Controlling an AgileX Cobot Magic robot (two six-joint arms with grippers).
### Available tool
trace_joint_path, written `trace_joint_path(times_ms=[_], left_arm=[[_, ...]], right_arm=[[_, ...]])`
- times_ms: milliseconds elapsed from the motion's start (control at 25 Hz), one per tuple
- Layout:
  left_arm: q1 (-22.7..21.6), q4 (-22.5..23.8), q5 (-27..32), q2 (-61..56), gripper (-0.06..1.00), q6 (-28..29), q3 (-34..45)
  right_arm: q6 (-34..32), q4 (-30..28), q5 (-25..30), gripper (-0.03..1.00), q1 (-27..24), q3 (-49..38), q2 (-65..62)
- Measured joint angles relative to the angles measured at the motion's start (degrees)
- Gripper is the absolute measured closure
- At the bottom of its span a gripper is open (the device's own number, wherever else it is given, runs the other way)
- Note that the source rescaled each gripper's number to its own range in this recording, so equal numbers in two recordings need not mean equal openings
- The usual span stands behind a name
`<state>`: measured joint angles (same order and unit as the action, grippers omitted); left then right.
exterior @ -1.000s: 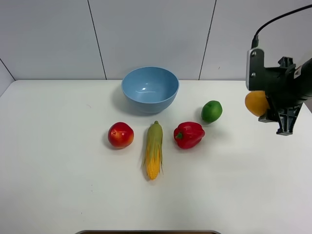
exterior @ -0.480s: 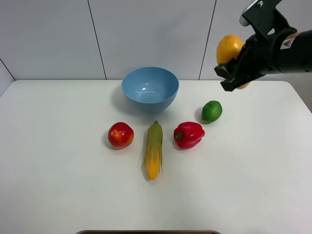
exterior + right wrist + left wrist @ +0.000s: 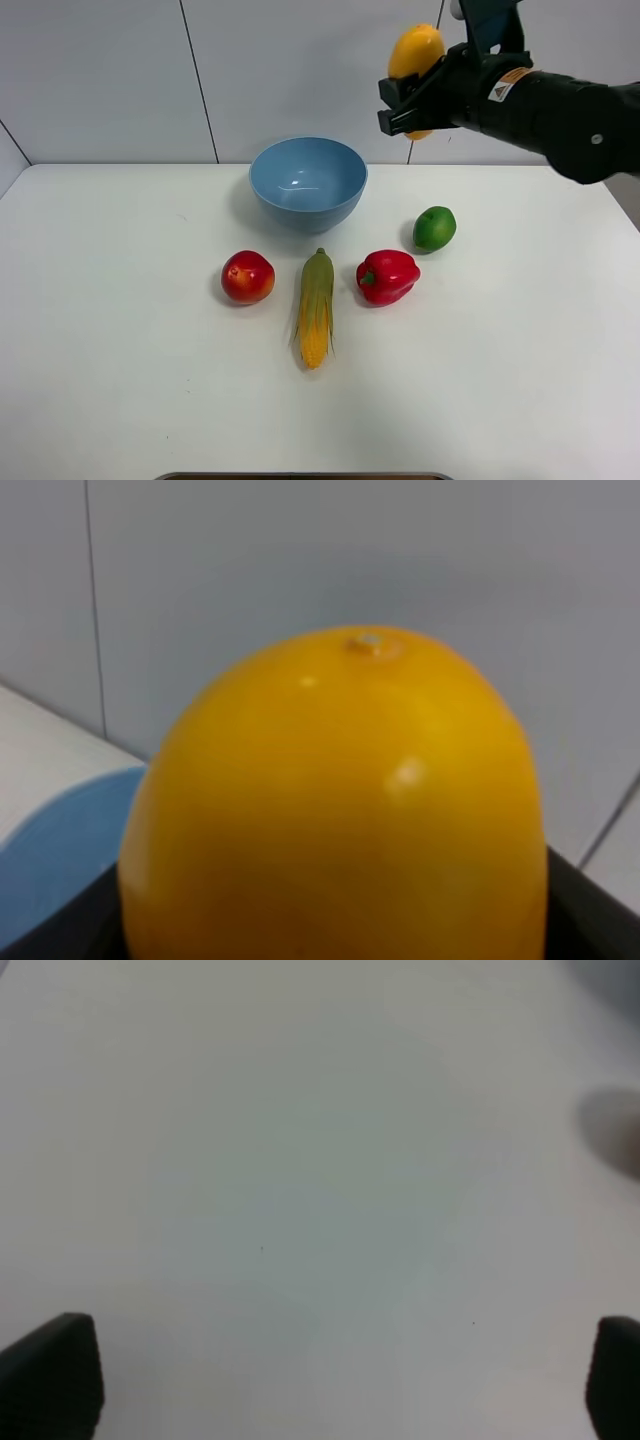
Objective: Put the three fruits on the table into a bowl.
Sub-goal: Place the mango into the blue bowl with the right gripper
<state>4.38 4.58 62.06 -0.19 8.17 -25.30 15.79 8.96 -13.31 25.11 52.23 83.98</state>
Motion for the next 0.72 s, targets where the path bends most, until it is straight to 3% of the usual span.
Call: trace_joint_path(times_ms=[120,320,720], left_arm=[[0.0,0.0,0.0,0.0,-0.02,0.0,0.0],[0.0,0.0,0.0,0.0,-0.02,0.0,0.0],[0.0,0.0,0.0,0.0,-0.02,0.0,0.0]], right_arm=[[-2.8,-1.5,-1.9,0.38,0.5,3.4,5.2],[-8.1,-6.8,1.0,0.38,0.5,15.0,13.8],[-8.9,-8.6,4.2,0.38,2.7,27.4,28.0]])
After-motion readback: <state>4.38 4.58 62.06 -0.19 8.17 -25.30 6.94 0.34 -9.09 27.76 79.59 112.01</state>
